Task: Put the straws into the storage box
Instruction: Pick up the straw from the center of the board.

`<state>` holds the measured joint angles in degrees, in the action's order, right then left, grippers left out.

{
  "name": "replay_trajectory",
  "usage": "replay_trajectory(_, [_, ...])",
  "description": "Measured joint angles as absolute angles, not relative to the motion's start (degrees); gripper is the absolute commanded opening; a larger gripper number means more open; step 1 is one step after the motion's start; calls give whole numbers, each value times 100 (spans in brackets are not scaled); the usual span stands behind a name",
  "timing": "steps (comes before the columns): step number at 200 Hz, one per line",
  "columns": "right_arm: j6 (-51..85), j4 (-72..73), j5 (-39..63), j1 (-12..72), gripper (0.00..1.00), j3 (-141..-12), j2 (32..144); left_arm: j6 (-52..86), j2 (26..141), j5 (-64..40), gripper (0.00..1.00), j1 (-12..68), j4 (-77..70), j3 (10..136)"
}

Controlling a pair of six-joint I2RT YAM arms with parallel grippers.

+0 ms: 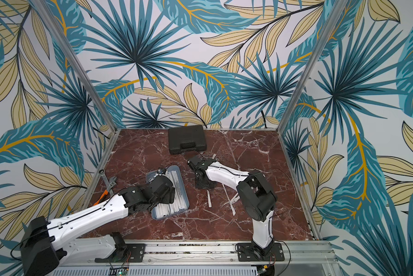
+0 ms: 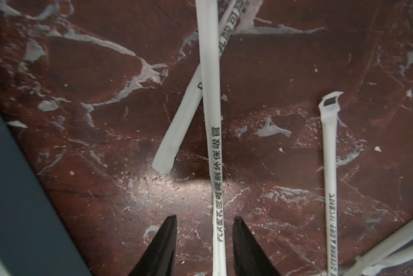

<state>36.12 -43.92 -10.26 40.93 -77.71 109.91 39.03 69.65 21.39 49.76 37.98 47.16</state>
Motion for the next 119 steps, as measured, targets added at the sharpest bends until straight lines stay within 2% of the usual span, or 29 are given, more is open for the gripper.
replay_trajectory(31, [3511,-4156,-1013,4056,27,-7710,11238,3979,7072,2169,82,4995,3743,4713])
replay_trajectory(61, [3505,-3979,-963,3992,25,-7625,11277,4021,7052,2303,82,4995,3732,4716])
replay_trajectory(88, [3509,-3804,-821,3942,15,-7502,11203,4034,6888,2467,82,4941,3767,4713])
replay_trajectory(119, [3402,-3684,-744,3905,12,-7415,11111,4029,6278,2462,82,4458,3826,4696])
